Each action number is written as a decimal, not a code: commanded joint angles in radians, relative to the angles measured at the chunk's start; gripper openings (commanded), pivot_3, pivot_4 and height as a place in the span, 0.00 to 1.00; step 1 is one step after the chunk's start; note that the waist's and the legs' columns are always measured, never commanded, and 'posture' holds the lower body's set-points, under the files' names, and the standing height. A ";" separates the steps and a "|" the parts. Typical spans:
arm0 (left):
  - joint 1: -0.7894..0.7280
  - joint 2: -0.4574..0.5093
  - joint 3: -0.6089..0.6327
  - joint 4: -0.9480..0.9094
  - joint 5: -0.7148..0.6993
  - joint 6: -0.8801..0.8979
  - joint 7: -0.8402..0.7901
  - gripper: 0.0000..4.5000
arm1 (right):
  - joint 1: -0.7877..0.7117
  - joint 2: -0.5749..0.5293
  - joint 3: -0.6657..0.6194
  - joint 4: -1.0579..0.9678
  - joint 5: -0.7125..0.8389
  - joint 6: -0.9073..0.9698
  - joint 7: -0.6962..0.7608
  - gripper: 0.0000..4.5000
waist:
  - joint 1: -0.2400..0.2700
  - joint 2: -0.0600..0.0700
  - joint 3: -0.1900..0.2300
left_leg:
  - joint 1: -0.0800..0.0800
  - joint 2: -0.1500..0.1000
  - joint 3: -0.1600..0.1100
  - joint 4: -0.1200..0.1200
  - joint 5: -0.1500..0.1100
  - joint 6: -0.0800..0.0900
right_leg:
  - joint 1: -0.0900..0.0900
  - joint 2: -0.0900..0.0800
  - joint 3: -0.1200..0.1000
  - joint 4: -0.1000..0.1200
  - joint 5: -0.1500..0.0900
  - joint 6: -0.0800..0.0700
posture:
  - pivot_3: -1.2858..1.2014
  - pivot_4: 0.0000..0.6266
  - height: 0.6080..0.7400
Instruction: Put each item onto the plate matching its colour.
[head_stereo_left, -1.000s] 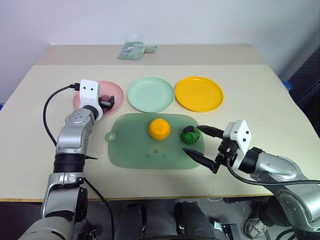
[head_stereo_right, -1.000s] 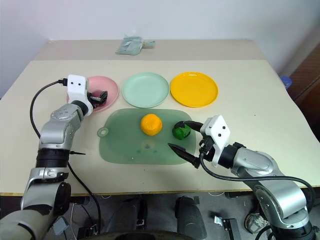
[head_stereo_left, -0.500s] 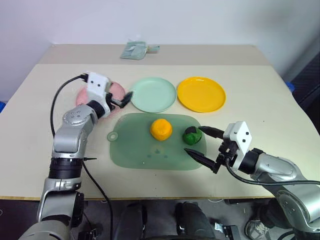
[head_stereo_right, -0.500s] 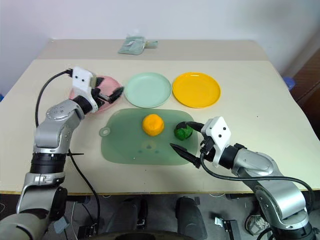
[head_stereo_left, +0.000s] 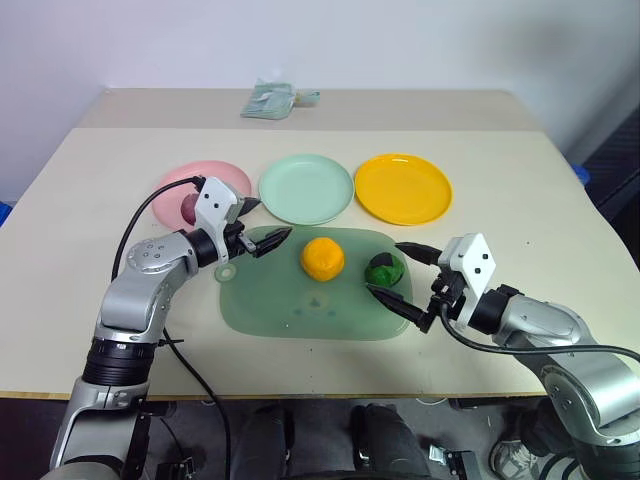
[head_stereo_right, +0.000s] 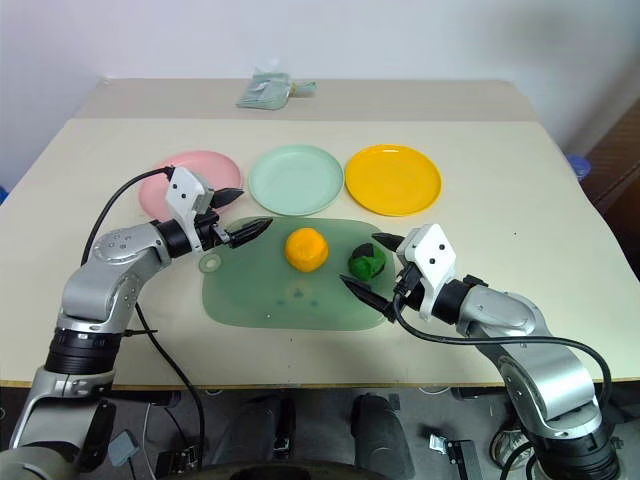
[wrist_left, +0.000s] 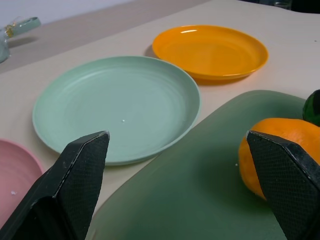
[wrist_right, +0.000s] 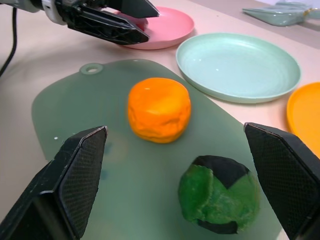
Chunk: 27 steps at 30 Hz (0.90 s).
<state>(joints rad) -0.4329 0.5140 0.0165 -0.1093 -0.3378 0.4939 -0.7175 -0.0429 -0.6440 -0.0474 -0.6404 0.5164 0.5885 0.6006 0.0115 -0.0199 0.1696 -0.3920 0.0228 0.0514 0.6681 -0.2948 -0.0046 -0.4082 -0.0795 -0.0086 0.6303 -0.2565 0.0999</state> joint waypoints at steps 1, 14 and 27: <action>0.013 0.017 0.019 -0.056 -0.020 0.005 -0.010 0.99 | -0.015 0.013 -0.001 -0.001 -0.004 -0.025 0.004 1.00 | -0.002 0.000 0.000 | 0.000 0.000 0.000 0.000 0.000 0.000 | 0.000 0.000 0.000 0.000 0.000 0.000 | 0.52 0.24 0.95; 0.130 0.139 0.091 -0.054 -0.057 -0.025 -0.113 0.99 | -0.246 0.075 0.189 0.074 -0.105 0.087 -0.078 1.00 | -0.011 0.000 0.000 | 0.000 0.001 0.000 0.000 0.000 0.000 | 0.000 0.000 0.000 0.000 0.000 0.000 | 0.52 0.24 0.95; 0.432 0.243 0.245 -0.179 -0.131 -0.076 -0.226 0.99 | -0.468 0.276 0.376 0.257 -0.236 0.295 -0.187 1.00 | -0.017 0.000 0.000 | -0.001 0.001 0.001 -0.001 0.000 0.000 | -0.002 -0.003 0.000 0.000 -0.001 -0.002 | 0.52 0.24 0.95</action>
<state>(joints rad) -0.0041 0.7490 0.2297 -0.2375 -0.4475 0.4411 -0.9382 -0.4972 -0.3712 0.3303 -0.3755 0.2937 0.8689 0.4183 -0.0056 -0.0200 0.1695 -0.3932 0.0229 0.0525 0.6676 -0.2950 -0.0045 -0.4101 -0.0835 -0.0088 0.6302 -0.2574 0.0973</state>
